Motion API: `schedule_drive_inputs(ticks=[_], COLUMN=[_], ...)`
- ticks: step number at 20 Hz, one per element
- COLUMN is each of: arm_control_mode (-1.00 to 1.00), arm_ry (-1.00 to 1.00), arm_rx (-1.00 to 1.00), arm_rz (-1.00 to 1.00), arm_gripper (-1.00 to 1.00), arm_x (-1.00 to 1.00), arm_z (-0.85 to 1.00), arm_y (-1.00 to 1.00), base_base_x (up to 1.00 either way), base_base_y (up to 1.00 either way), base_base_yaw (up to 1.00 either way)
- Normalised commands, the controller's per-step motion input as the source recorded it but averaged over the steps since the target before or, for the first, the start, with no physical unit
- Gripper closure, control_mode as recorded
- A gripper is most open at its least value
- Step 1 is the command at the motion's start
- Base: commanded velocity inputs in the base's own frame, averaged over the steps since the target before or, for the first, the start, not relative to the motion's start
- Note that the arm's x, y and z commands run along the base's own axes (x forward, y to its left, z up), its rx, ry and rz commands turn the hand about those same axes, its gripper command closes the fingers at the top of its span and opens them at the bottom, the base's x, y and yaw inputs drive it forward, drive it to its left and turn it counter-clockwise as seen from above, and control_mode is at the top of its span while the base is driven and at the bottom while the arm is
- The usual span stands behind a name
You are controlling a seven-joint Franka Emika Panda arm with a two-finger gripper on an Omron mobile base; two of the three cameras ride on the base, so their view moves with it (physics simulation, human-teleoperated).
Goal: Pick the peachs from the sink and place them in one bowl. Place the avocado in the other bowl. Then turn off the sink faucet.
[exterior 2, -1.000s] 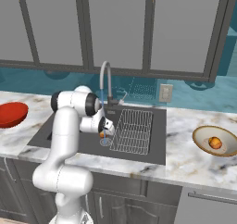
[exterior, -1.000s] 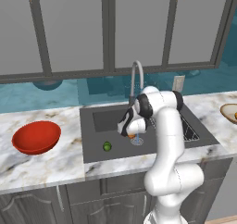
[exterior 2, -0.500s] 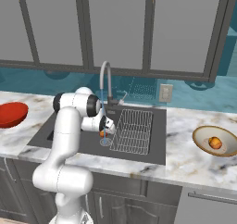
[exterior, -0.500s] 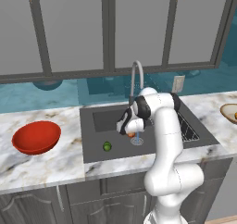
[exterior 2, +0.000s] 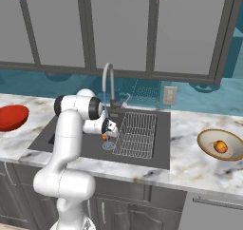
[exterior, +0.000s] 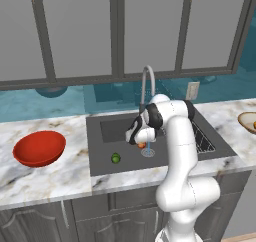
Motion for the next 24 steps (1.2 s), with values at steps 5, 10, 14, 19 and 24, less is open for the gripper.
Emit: schedule_drive_inputs(ticks=[5, 10, 14, 19, 24], arm_control_mode=[-1.0, -1.0, -1.0, -1.0, -1.0], arm_ry=[0.0, 0.0, -0.03, -0.03, -0.11], arm_rx=[0.0, 0.0, 0.0, 0.0, 0.0], arm_rz=[0.0, 0.1, 0.1, 0.05, 0.01], arm_gripper=[1.0, 1.0, 1.0, 1.0, 1.0], arm_x=[-0.05, -0.39, -0.31, -0.22, -0.3], arm_z=[0.0, 0.28, 0.53, 0.61, 0.36], arm_y=[0.0, 0.03, 0.14, 0.15, 0.06], base_base_x=[0.0, 0.0, 0.0, 0.0, 0.0], base_base_y=[0.0, 0.0, 0.0, 0.0, 0.0], base_base_yaw=[0.0, 0.0, 0.0, 0.0, 0.0])
